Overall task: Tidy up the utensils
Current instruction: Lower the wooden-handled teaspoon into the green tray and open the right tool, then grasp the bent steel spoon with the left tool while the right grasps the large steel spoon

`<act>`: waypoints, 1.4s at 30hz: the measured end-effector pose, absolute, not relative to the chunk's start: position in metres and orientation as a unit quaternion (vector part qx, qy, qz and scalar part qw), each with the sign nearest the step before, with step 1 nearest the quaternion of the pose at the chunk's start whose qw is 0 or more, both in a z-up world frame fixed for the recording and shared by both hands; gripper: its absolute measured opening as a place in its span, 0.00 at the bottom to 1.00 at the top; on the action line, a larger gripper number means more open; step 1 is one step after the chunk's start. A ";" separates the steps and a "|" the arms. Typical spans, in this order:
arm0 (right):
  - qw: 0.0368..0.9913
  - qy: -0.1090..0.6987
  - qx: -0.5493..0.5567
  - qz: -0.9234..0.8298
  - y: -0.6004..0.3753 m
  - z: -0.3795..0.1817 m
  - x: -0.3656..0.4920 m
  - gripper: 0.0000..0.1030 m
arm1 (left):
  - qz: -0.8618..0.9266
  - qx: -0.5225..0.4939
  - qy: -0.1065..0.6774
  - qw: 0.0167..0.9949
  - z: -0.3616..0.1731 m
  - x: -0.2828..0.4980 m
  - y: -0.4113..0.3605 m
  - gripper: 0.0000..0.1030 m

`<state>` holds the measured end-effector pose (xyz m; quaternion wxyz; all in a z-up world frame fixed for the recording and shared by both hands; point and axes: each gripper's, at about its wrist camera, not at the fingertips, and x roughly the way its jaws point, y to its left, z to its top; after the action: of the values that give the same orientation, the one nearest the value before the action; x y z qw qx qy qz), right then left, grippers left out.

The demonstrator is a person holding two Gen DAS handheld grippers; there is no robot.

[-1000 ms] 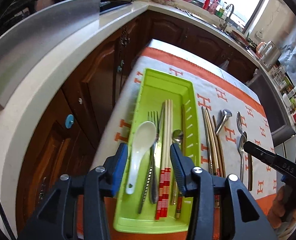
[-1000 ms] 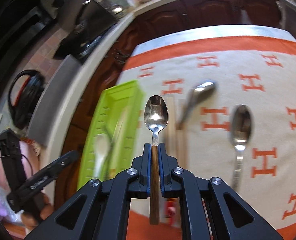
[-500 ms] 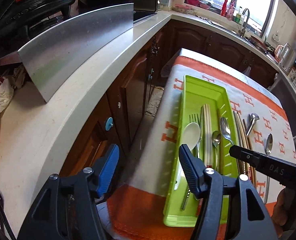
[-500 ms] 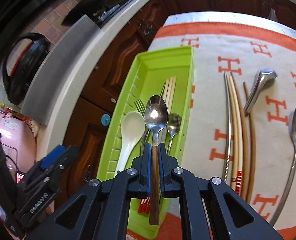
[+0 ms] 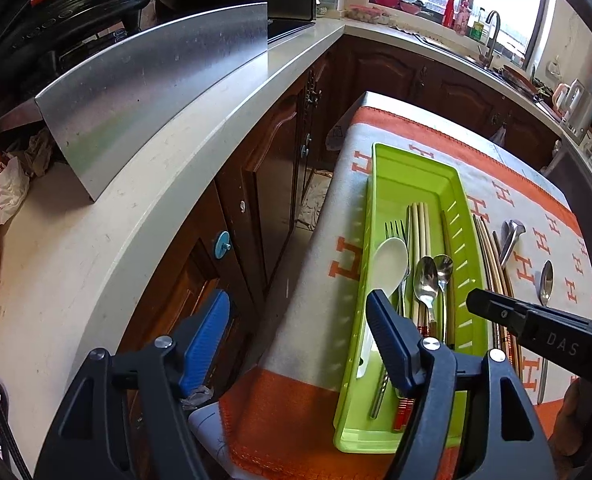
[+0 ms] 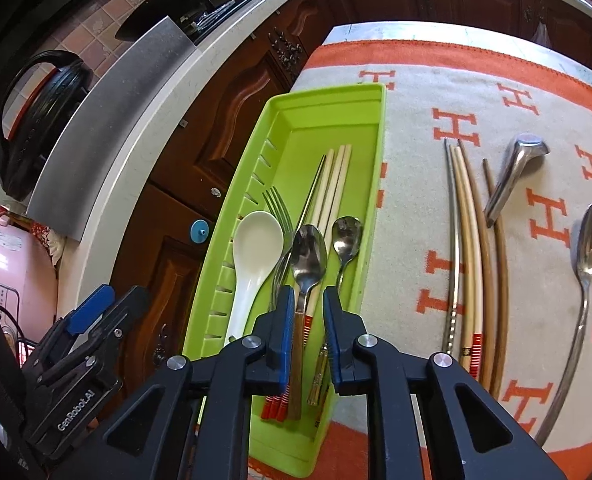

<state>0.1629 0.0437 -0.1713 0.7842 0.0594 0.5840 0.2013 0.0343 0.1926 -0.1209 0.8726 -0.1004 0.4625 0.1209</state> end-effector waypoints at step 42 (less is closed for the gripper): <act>0.831 0.531 0.131 0.104 -0.170 -0.146 0.152 0.25 | 0.049 -0.031 0.491 0.869 -0.097 0.066 0.062 0.74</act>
<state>0.1523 -0.1703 -0.1462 0.8308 0.1312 0.5308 0.1039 0.0664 0.0620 -0.0973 0.8694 -0.0308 0.4907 0.0487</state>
